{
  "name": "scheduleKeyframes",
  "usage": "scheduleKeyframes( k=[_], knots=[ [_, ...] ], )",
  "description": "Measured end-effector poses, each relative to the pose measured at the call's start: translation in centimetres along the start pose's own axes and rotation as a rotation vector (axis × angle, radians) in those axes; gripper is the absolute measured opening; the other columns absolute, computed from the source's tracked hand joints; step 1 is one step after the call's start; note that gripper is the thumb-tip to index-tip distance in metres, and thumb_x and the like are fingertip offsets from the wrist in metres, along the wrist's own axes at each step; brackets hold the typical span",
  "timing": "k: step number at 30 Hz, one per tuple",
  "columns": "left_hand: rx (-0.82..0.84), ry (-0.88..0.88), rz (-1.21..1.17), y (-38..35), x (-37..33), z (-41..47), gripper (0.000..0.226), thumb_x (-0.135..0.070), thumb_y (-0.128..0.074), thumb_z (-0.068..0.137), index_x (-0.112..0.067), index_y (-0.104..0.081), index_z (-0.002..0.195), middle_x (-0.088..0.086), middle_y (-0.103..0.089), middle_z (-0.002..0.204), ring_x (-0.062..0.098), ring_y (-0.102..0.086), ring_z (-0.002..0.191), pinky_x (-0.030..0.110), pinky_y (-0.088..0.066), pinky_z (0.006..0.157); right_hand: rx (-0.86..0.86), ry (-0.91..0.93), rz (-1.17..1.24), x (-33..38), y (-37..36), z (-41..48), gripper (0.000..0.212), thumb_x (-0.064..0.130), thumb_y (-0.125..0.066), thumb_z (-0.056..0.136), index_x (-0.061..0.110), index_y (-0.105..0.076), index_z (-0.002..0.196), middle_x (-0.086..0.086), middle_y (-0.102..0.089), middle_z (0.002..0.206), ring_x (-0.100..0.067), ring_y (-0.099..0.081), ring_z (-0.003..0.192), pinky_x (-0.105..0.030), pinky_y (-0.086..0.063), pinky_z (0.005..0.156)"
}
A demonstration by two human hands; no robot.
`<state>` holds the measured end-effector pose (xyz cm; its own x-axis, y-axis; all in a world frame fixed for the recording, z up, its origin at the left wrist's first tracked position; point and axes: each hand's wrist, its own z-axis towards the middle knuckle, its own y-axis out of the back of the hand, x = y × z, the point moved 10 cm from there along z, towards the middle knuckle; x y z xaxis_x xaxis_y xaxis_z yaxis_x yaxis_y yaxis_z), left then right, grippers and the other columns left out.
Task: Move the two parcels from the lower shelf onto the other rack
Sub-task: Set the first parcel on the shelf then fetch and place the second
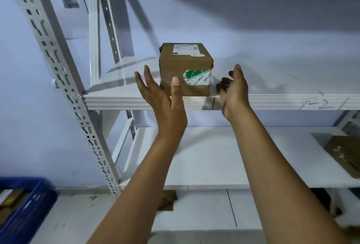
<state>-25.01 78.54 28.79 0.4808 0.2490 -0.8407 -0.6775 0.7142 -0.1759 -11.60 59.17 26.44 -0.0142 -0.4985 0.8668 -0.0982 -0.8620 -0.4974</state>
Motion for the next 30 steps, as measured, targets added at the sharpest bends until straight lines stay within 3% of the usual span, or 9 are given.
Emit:
scheduleKeyframes(
  k=[3, 5, 7, 10, 17, 22, 26, 28, 30],
  knots=[
    [0.092, -0.177, 0.019, -2.1, -0.7, -3.5, 0.054, -0.032, -0.052, 0.103, -0.01, -0.048, 0.153, 0.009, -0.033, 0.164, 0.023, -0.035, 0.155, 0.043, -0.039, 0.124, -0.001, 0.054, -0.062, 1.4, 2.4, -1.8, 0.04, 0.038, -0.046, 0.108, 0.011, -0.058, 0.134, -0.015, -0.062, 0.122, -0.031, -0.063, 0.119, -0.031, -0.051, 0.092],
    [0.221, -0.204, 0.047, -4.9, -1.0, -5.7, 0.032, -0.019, -0.055, 0.104, -0.007, -0.065, 0.131, 0.002, -0.056, 0.139, 0.011, -0.059, 0.13, 0.036, -0.054, 0.102, 0.025, 0.148, -0.253, 3.8, 4.7, -2.8, 0.019, 0.028, -0.055, 0.103, 0.017, -0.065, 0.116, -0.011, -0.068, 0.118, -0.031, -0.066, 0.121, -0.03, -0.05, 0.087],
    [0.357, -0.142, 0.044, -8.4, -1.7, -8.4, 0.022, -0.015, -0.057, 0.103, -0.008, -0.071, 0.12, -0.003, -0.068, 0.116, -0.004, -0.065, 0.1, 0.013, -0.049, 0.083, 0.059, 0.266, -0.452, 6.8, 7.9, -4.0, 0.019, 0.018, -0.063, 0.096, 0.019, -0.07, 0.113, -0.002, -0.07, 0.111, -0.022, -0.069, 0.109, -0.027, -0.048, 0.085],
    [0.532, -0.018, 0.054, -14.5, -2.2, -13.3, 0.014, -0.012, -0.063, 0.103, -0.013, -0.075, 0.11, -0.012, -0.072, 0.098, -0.008, -0.065, 0.083, 0.006, -0.046, 0.074, 0.048, 0.312, -0.563, 10.8, 14.7, -5.3, 0.026, 0.012, -0.067, 0.095, 0.012, -0.072, 0.12, 0.0, -0.072, 0.107, -0.011, -0.066, 0.097, -0.023, -0.046, 0.084],
    [0.664, 0.046, -0.006, -29.2, -5.9, -28.7, 0.012, -0.015, -0.066, 0.1, -0.013, -0.077, 0.106, -0.011, -0.074, 0.097, -0.012, -0.064, 0.081, 0.003, -0.046, 0.073, -0.084, 0.283, -0.638, 20.7, 36.5, -7.8, 0.012, 0.009, -0.068, 0.092, 0.02, -0.073, 0.093, 0.001, -0.074, 0.094, -0.014, -0.069, 0.09, -0.022, -0.05, 0.077],
    [0.737, 0.093, 0.011, -37.9, -6.9, -37.7, 0.011, -0.017, -0.068, 0.101, -0.017, -0.076, 0.108, -0.01, -0.073, 0.101, -0.017, -0.065, 0.082, -0.002, -0.044, 0.074, -0.231, 0.199, -0.635, 24.6, 50.5, -7.9, 0.012, 0.012, -0.07, 0.092, 0.023, -0.074, 0.088, 0.0, -0.075, 0.093, -0.02, -0.07, 0.091, -0.027, -0.052, 0.073],
    [0.815, 0.15, 0.078, -44.1, -5.7, -42.2, 0.02, -0.021, -0.068, 0.101, -0.014, -0.077, 0.118, -0.006, -0.073, 0.109, 0.004, -0.068, 0.095, 0.002, -0.048, 0.077, -0.315, 0.145, -0.63, 25.7, 58.8, -6.1, 0.01, 0.011, -0.071, 0.087, 0.018, -0.078, 0.091, 0.002, -0.076, 0.097, -0.027, -0.073, 0.102, -0.038, -0.056, 0.093],
    [0.847, 0.163, 0.108, -46.8, -4.9, -43.4, 0.019, -0.022, -0.068, 0.102, -0.016, -0.077, 0.118, -0.009, -0.072, 0.106, 0.003, -0.067, 0.094, 0.006, -0.048, 0.079, -0.341, 0.126, -0.632, 25.6, 61.7, -4.5, 0.009, 0.016, -0.072, 0.081, 0.022, -0.077, 0.085, -0.008, -0.078, 0.11, -0.031, -0.072, 0.11, -0.044, -0.057, 0.1],
    [0.876, 0.17, 0.146, -50.1, -3.3, -44.6, 0.014, -0.021, -0.067, 0.103, -0.02, -0.075, 0.114, -0.013, -0.069, 0.102, -0.001, -0.065, 0.089, 0.002, -0.045, 0.076, -0.346, 0.09, -0.656, 24.9, 64.7, -2.2, 0.012, 0.015, -0.073, 0.083, 0.02, -0.076, 0.093, -0.007, -0.076, 0.115, -0.028, -0.07, 0.112, -0.04, -0.055, 0.1]
  ],
)
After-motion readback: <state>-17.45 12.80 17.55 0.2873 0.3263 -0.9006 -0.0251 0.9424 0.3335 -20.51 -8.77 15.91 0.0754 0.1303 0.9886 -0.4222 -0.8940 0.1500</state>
